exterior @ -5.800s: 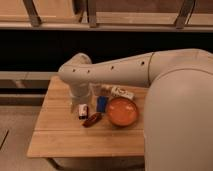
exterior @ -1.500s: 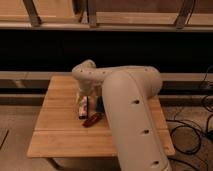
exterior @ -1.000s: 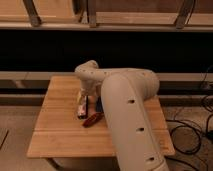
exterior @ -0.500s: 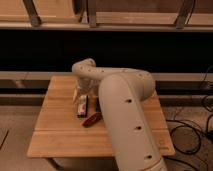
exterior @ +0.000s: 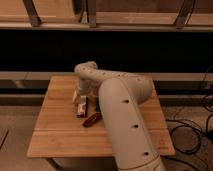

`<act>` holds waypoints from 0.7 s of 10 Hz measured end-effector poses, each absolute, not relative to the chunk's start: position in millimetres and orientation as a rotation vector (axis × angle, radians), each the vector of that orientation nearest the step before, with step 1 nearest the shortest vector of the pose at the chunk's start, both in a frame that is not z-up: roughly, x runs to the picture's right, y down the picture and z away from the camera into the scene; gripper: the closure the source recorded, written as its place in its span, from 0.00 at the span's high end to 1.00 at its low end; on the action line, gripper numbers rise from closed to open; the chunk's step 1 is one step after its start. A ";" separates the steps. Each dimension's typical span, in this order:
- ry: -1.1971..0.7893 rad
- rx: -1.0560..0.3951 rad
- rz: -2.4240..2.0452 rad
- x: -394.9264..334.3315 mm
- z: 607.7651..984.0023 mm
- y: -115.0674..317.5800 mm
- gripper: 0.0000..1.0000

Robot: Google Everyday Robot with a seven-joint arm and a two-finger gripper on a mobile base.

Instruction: Place the eraser in the ceramic cup

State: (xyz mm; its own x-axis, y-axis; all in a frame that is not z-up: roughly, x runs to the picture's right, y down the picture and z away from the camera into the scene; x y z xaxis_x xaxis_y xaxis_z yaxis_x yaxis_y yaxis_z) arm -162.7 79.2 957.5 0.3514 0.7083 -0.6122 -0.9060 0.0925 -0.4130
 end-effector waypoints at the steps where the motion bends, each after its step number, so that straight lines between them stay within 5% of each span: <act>1: 0.271 -0.850 1.198 -168.1 957.5 78.4 0.39; 4: 0.247 -0.865 1.167 -171.9 956.9 73.9 0.08; 7: 0.256 -0.865 1.193 -168.2 952.5 72.6 0.00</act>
